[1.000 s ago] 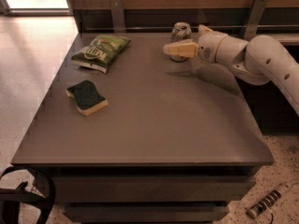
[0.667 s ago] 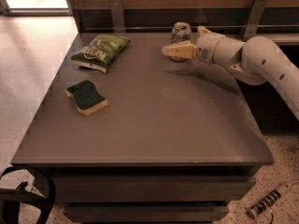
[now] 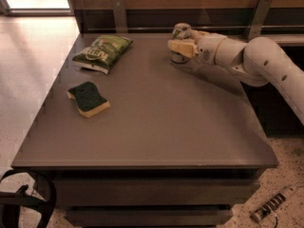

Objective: Move 7up can near sponge

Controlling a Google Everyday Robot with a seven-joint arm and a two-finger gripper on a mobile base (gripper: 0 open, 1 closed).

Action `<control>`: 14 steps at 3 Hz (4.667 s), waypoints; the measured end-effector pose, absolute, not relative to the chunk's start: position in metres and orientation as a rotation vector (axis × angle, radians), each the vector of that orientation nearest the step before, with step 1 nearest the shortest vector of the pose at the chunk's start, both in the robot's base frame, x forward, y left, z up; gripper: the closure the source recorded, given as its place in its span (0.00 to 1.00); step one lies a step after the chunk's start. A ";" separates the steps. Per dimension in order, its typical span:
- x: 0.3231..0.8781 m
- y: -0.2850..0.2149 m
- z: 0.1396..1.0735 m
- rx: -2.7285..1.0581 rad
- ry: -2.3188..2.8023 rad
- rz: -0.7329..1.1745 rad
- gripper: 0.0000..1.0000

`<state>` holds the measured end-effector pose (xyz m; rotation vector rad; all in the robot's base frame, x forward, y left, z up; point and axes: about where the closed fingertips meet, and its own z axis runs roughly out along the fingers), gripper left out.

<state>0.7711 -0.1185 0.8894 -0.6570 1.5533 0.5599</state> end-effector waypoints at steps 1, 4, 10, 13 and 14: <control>0.771 -0.116 0.889 -0.660 1.552 0.563 0.62; 0.762 -0.112 0.904 -0.678 1.537 0.576 1.00; 0.568 -0.015 0.982 -0.963 1.366 0.817 1.00; 0.546 0.014 0.970 -1.084 1.340 0.949 1.00; 0.541 0.026 0.955 -1.121 1.423 0.915 1.00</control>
Offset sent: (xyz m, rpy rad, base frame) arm 0.0001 0.0030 -0.0002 0.0006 0.0004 0.0041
